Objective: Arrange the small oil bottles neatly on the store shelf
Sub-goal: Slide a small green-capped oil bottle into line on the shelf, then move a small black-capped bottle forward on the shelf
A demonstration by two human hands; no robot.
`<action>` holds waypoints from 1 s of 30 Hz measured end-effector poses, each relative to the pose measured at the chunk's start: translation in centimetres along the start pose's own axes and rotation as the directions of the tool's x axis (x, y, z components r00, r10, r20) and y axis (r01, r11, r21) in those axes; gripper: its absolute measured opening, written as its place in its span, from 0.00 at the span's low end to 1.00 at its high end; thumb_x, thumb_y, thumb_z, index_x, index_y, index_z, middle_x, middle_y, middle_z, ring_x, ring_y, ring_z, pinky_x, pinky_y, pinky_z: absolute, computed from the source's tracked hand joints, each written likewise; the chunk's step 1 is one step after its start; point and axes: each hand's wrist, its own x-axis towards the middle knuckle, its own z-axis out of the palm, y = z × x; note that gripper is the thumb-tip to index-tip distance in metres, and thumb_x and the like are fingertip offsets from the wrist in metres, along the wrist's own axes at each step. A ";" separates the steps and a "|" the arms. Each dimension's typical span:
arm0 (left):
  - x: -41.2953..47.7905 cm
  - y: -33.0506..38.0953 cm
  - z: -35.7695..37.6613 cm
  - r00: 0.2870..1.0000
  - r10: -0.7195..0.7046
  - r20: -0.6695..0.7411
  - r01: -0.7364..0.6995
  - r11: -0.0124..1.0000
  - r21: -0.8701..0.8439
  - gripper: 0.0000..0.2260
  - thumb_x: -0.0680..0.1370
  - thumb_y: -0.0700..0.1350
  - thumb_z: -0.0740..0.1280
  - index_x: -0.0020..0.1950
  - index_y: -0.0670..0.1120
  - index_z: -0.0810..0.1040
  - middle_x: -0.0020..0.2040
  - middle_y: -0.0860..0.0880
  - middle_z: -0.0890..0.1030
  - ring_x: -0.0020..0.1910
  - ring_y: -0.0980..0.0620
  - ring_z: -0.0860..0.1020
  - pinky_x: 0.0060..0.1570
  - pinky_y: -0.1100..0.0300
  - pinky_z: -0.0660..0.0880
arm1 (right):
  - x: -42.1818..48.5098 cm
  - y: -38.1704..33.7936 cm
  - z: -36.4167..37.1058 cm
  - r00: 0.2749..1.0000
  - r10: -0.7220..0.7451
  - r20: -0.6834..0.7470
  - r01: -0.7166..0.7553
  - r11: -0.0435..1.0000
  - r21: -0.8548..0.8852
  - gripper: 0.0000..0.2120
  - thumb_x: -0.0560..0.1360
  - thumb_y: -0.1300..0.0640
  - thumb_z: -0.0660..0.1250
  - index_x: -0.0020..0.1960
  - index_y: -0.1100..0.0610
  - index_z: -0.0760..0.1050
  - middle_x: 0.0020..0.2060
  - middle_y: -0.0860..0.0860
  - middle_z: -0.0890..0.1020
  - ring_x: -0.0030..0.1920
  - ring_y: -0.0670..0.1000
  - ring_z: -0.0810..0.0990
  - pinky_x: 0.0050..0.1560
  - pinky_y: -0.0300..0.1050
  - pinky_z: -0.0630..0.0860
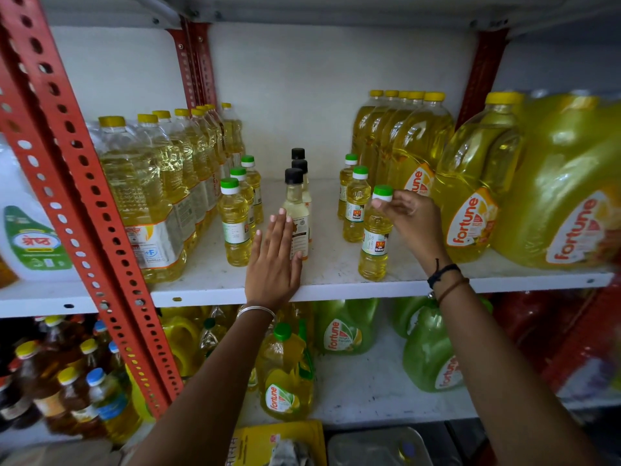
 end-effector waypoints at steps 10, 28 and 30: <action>0.0 -0.1 0.1 1.000 -0.005 0.003 0.005 1.000 0.001 0.27 0.81 0.51 0.48 0.78 0.41 0.51 0.78 0.45 0.51 0.77 0.48 0.49 0.74 0.50 0.47 | -0.9 0.0 0.0 1.000 0.000 -0.018 -0.001 0.999 -0.032 0.15 0.70 0.52 0.72 0.53 0.58 0.79 0.46 0.53 0.84 0.47 0.49 0.81 0.46 0.38 0.76; -1.8 -6.8 -3.3 0.996 -0.055 -0.067 0.058 0.997 0.041 0.27 0.81 0.50 0.50 0.78 0.41 0.52 0.78 0.45 0.51 0.77 0.52 0.46 0.74 0.52 0.40 | -4.0 -3.8 6.7 0.911 -0.351 -0.218 0.358 0.934 -0.009 0.09 0.76 0.54 0.65 0.52 0.58 0.75 0.48 0.55 0.80 0.50 0.50 0.78 0.52 0.35 0.73; -1.8 -7.1 -3.3 0.997 -0.041 -0.069 0.044 0.998 0.051 0.27 0.80 0.49 0.51 0.78 0.41 0.53 0.78 0.44 0.53 0.77 0.50 0.47 0.74 0.51 0.42 | -3.4 -3.6 8.4 0.940 -0.305 -0.153 0.311 0.950 0.018 0.09 0.75 0.55 0.65 0.53 0.59 0.74 0.49 0.55 0.80 0.51 0.50 0.78 0.53 0.36 0.73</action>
